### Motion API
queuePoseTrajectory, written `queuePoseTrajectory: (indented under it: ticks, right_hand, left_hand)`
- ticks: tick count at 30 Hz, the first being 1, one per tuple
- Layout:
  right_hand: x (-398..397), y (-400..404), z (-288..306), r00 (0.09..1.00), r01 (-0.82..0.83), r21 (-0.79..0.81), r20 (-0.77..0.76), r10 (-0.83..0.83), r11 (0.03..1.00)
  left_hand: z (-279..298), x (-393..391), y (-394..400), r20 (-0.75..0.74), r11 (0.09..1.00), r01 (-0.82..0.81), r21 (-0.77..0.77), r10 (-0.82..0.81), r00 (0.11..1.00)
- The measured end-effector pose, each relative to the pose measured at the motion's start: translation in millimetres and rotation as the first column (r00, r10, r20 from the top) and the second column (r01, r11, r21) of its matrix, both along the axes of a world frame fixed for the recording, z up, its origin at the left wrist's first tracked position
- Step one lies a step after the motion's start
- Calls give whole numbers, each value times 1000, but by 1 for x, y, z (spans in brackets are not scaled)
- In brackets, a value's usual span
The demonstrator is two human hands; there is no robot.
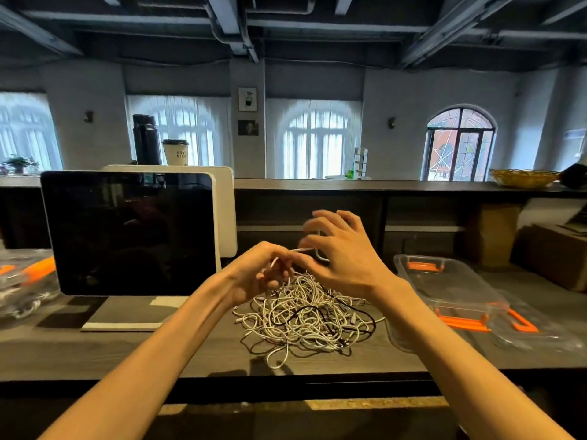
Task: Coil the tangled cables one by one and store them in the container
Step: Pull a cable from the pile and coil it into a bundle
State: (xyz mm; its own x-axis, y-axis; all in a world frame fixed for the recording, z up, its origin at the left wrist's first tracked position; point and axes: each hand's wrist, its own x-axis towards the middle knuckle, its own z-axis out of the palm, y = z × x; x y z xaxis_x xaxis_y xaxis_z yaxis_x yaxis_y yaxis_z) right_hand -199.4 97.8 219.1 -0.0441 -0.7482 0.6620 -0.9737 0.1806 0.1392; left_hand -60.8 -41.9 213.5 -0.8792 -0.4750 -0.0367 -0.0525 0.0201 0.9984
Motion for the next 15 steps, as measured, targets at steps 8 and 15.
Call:
queuePoseTrajectory:
  ticks: [8, 15]
  right_hand:
    - [6, 7, -10, 860, -69, -243, 477, 181, 968]
    - [28, 6, -17, 962, 5, -312, 262, 80, 950]
  left_hand:
    - [11, 22, 23, -342, 913, 280, 296, -173, 924]
    - [8, 2, 43, -403, 936, 202, 287, -73, 912]
